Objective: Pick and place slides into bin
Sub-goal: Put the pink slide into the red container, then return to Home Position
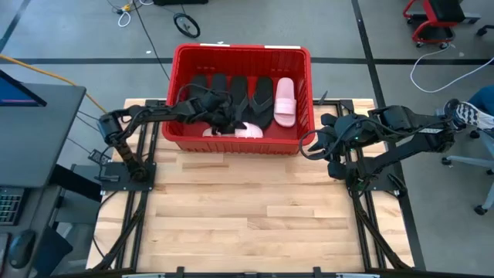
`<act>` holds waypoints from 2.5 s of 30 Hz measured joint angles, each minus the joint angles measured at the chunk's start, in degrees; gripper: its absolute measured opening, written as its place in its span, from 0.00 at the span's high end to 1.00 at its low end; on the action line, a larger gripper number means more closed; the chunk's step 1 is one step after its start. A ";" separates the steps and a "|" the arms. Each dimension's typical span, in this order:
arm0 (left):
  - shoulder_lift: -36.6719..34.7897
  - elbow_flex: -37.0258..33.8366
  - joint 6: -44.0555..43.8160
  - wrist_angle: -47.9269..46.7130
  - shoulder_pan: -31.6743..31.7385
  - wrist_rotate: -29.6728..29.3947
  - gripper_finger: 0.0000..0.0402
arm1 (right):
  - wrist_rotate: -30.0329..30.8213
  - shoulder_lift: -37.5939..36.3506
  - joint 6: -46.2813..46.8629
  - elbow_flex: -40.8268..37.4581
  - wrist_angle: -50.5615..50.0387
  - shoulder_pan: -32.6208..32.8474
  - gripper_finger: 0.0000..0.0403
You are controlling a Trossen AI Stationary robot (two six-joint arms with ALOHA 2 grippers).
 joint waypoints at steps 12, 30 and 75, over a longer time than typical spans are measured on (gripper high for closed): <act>-3.68 17.32 16.30 -13.65 -0.02 -0.01 0.45 | -0.01 0.00 0.00 0.00 -0.07 0.00 0.79; -2.27 28.27 25.61 -38.11 -2.52 -13.14 0.52 | 0.01 0.00 -0.13 0.00 -0.11 0.00 0.79; -51.24 23.81 53.78 -38.05 -20.14 -15.17 0.53 | 4.20 -36.72 2.44 -12.08 5.34 -0.63 0.79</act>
